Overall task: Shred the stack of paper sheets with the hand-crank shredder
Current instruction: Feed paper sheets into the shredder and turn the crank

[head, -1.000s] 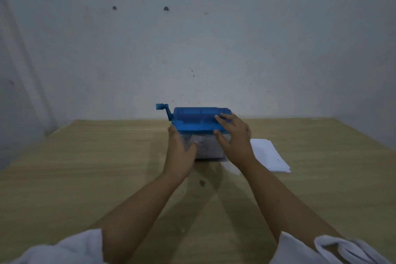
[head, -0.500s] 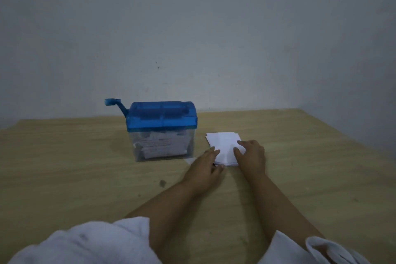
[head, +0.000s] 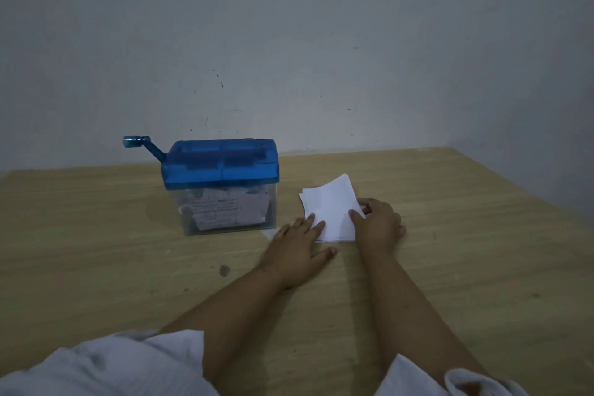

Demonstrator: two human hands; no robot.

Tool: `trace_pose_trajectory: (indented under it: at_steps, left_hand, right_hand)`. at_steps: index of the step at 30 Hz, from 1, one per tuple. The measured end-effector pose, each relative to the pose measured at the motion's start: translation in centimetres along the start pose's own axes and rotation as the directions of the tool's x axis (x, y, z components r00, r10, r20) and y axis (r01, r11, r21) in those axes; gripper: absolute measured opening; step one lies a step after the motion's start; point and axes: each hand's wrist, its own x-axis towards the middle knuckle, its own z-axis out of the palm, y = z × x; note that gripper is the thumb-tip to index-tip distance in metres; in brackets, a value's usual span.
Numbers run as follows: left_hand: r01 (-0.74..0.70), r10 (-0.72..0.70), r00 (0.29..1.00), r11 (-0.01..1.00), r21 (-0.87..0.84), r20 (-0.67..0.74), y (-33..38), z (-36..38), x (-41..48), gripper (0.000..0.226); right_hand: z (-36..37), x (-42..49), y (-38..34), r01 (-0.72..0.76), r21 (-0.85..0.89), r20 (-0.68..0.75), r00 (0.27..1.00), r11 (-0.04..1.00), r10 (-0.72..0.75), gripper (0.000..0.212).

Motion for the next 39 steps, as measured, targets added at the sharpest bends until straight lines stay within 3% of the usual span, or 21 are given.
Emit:
trace_pose_trajectory:
  at_steps: [4, 10, 14, 17, 20, 23, 25, 29, 33, 39]
  left_hand:
    - [0.001, -0.001, 1.0, 1.0, 0.029, 0.002, 0.0, 0.1, 0.0, 0.066]
    - [-0.004, 0.004, 1.0, 0.999, 0.039, 0.008, 0.0, 0.1, 0.1, 0.068]
    - [-0.002, 0.002, 1.0, 1.0, 0.031, 0.0, 0.1, 0.1, 0.0, 0.069]
    - [0.005, -0.015, 0.997, 0.991, -0.132, -0.078, 0.1, 0.2, -0.2, 0.073]
    - [-0.081, -0.07, 0.932, 0.916, -0.392, -0.357, 0.0, 0.0, -0.8, 0.048]
    - [-0.15, -0.195, 0.836, 0.818, -0.555, -0.514, -0.1, -1.0, -2.0, 0.015]
    - [-0.195, -0.239, 0.813, 0.747, -0.636, -0.53, -0.3, -2.4, -2.9, 0.015]
    - [-0.256, -0.229, 0.814, 0.683, -0.684, -0.534, -1.2, -6.7, -4.8, 0.033]
    - [-0.256, -0.259, 0.8, 0.67, -0.697, -0.542, -3.3, -11.8, -6.0, 0.019]
    - [-0.115, -0.268, 0.8, 0.809, -0.576, -0.537, -6.9, -17.4, -7.2, 0.011]
  right_hand:
    - [-0.1, -0.1, 0.0, -0.022, 0.064, -0.086, 0.996, 0.998, 0.027, 0.01]
    - [-0.3, -0.2, 0.0, 0.004, -0.104, -0.119, 0.993, 0.995, -0.017, 0.022]
    - [0.1, -0.3, 0.2, 0.055, -0.128, -0.113, 0.991, 0.99, -0.07, 0.025]
    - [0.1, -0.5, 0.2, 0.133, 0.112, -0.184, 0.977, 0.985, -0.111, 0.024]
    - [-0.9, -1.1, -0.7, 0.142, 0.426, -0.233, 0.972, 0.894, -0.043, 0.018]
    - [-2.3, -1.7, -2.7, 0.059, 0.647, -0.167, 0.984, 0.76, 0.067, 0.01]
    - [-3.0, -2.1, -4.4, 0.009, 0.736, -0.096, 0.991, 0.677, 0.091, 0.01]
    - [-3.6, -3.7, -8.4, -0.062, 0.825, 0.026, 0.997, 0.562, 0.072, 0.011]
    - [-3.2, -5.2, -12.6, -0.053, 0.805, 0.089, 0.996, 0.59, -0.031, 0.025]
    - [-2.3, -6.5, -16.8, 0.008, 0.771, 0.123, 0.979, 0.637, -0.16, 0.032]
